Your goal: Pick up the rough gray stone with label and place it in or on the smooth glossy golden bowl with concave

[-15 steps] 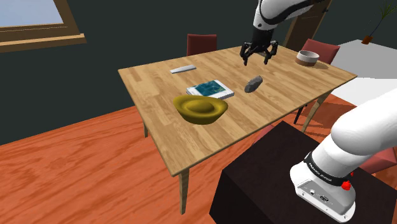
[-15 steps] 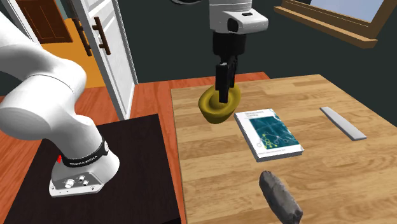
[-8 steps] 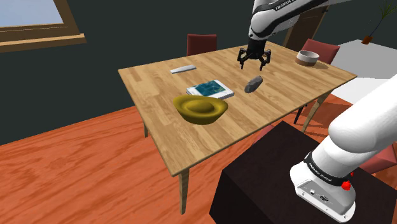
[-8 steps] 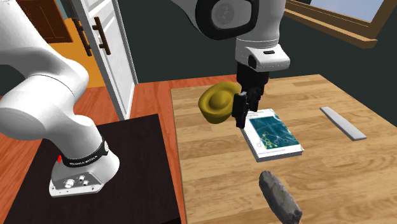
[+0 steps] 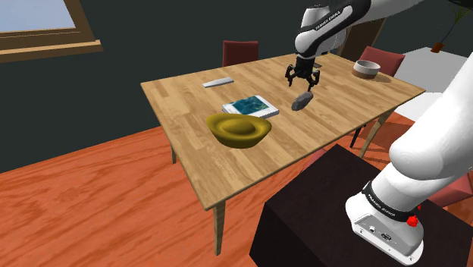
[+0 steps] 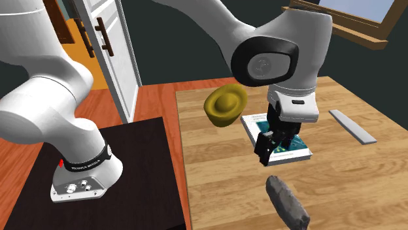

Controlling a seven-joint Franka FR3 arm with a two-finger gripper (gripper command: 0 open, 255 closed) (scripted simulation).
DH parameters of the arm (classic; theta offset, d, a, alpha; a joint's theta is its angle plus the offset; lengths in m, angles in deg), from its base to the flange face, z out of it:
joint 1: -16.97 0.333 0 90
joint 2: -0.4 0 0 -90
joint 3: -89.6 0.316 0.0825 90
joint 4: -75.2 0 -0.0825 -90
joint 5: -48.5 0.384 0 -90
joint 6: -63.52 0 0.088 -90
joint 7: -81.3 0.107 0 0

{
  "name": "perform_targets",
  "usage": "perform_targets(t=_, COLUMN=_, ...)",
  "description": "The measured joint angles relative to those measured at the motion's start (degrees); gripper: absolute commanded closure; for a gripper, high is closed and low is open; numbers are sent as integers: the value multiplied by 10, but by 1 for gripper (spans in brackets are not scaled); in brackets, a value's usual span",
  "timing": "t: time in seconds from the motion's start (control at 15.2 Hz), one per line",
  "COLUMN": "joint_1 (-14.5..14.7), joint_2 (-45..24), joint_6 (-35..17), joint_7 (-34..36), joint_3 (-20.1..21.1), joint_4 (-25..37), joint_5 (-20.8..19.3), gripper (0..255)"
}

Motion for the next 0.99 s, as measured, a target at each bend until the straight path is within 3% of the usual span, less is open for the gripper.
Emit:
perform_targets(t=0.4, joint_1=-23, joint_2=-94, joint_6=-51, joint_7=74, joint_3=-31, joint_4=45, joint_5=14, gripper=0)
perform_targets(t=0.99, joint_1=-30, joint_2=-147, joint_6=-97, joint_7=84, joint_3=-35, joint_4=53, joint_5=17, gripper=0)
